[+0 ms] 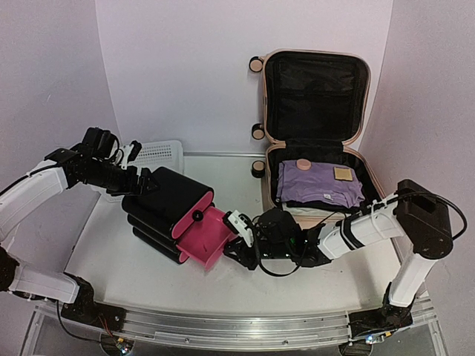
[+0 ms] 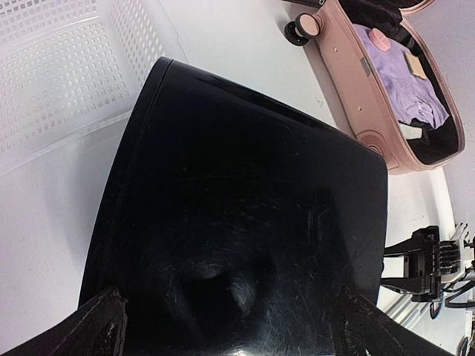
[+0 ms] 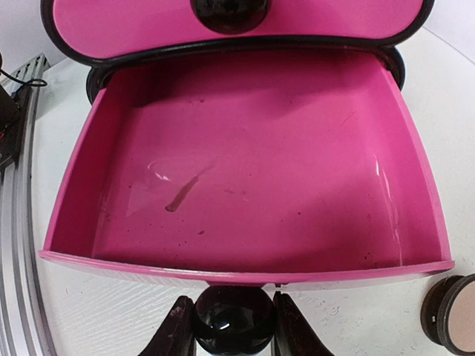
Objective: Open, take out, and arrange the luggage
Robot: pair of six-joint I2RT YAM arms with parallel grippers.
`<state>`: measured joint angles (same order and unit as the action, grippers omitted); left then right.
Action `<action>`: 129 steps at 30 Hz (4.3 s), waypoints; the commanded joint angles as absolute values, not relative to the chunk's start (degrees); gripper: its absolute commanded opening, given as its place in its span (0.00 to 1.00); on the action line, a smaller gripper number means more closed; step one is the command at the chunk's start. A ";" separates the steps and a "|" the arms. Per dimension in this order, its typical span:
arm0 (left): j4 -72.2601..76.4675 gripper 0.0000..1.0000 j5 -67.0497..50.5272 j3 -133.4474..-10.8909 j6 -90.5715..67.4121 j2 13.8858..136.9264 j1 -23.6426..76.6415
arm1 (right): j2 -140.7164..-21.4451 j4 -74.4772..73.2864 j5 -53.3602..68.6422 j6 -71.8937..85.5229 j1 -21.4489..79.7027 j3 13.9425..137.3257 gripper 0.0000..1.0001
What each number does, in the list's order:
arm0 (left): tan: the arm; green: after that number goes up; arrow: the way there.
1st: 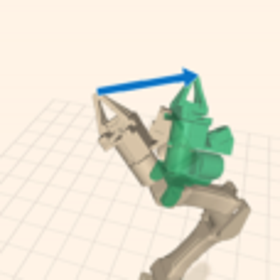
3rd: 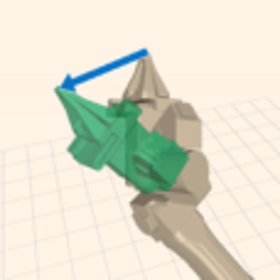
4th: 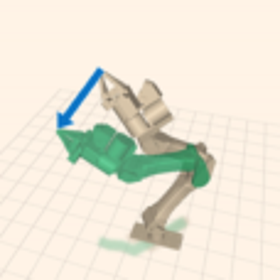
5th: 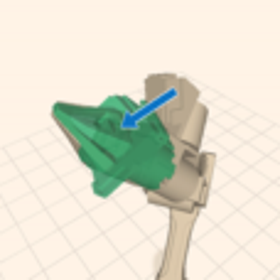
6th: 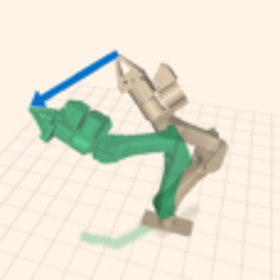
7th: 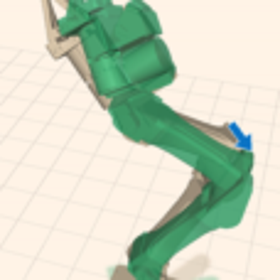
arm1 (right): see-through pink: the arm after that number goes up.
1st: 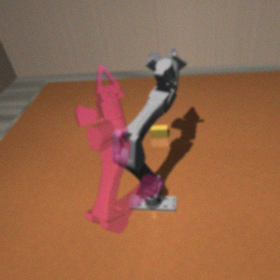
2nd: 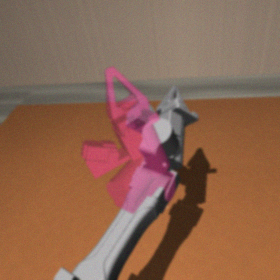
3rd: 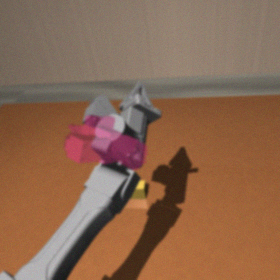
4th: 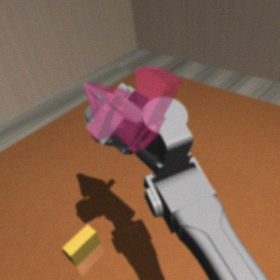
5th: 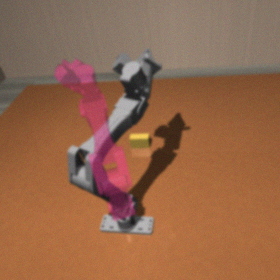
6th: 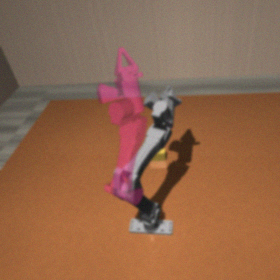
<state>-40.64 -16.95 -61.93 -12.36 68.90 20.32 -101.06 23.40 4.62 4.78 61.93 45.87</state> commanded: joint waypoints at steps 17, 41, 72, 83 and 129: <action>-48.33 0.97 -17.58 -60.62 -13.46 71.05 20.48 | -88.51 20.71 -4.26 -0.37 62.94 40.59 0.80; -48.34 0.97 -18.09 -60.91 -14.02 70.37 20.48 | -97.95 -37.75 -15.55 18.45 16.54 78.82 0.98; -48.31 0.97 -18.19 -61.50 -12.76 71.42 20.48 | -128.70 -51.82 -16.21 12.13 6.43 114.05 0.79; -48.31 0.97 -18.04 -61.78 -12.57 71.92 20.48 | -123.02 -51.88 -8.38 13.47 6.42 113.01 0.63; -47.98 0.97 -18.84 -61.93 -13.01 72.02 20.48 | -109.41 -20.50 47.63 8.55 47.02 84.21 0.58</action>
<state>-40.40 -18.09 -63.44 -11.90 70.89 20.32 -106.91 -22.46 47.20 9.91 46.06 78.76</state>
